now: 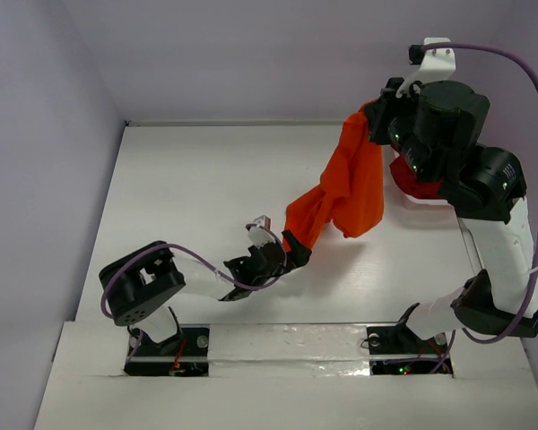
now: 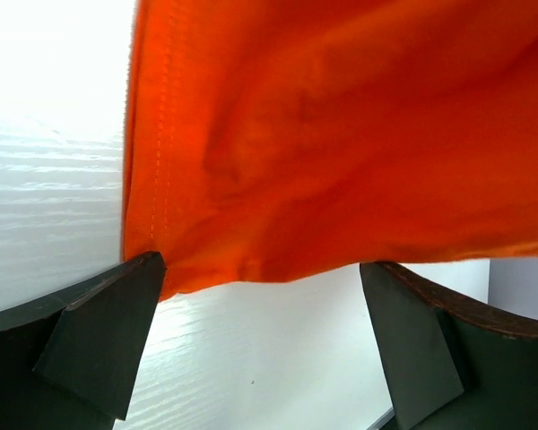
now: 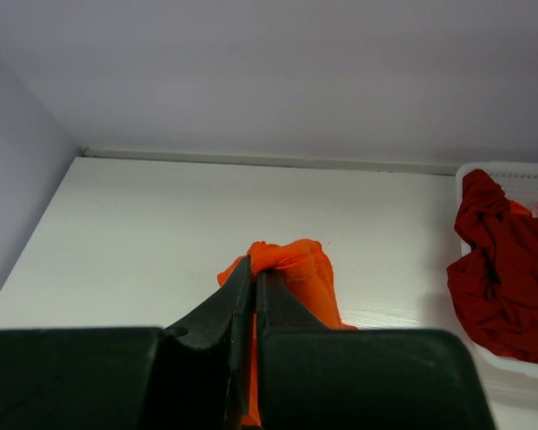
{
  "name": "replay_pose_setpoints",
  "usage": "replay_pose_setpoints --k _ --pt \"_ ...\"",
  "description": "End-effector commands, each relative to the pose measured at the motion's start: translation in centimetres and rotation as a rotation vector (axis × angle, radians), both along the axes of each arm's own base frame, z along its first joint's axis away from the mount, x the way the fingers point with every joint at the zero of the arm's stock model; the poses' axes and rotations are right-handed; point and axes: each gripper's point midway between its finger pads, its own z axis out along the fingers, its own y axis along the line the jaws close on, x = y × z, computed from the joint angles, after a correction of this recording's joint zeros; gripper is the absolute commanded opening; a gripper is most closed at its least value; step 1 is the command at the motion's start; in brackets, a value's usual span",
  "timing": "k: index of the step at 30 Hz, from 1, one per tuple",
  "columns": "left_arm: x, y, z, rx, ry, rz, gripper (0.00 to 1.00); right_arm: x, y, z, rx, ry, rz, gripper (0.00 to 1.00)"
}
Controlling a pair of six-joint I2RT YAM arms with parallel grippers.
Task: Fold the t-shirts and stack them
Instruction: Flatten the tshirt out
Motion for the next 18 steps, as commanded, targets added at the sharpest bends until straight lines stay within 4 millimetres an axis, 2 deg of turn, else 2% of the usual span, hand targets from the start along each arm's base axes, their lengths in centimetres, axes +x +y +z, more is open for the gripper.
replay_pose_setpoints --k 1,3,8,13,16,18 --pt "-1.0 4.3 -3.4 0.166 0.066 0.062 0.94 -0.7 -1.1 3.3 0.094 -0.091 -0.019 0.00" --pt "-0.6 5.3 -3.2 0.194 0.057 0.106 0.94 -0.7 -0.9 3.2 0.093 -0.088 -0.013 0.00" --pt "1.0 5.6 -1.6 0.266 -0.004 0.151 0.95 -0.5 -0.5 2.8 0.094 -0.081 0.000 0.00" --pt "1.4 6.1 -1.3 0.338 -0.037 0.156 0.95 -0.5 -0.6 2.8 0.091 -0.082 -0.004 0.00" --pt "1.2 5.9 -2.4 0.397 -0.027 0.138 0.95 -0.5 -0.6 2.8 0.091 -0.082 -0.004 0.00" --pt "0.8 6.2 -3.9 0.455 -0.003 0.132 0.95 -0.5 -0.4 2.8 0.093 -0.084 0.000 0.00"
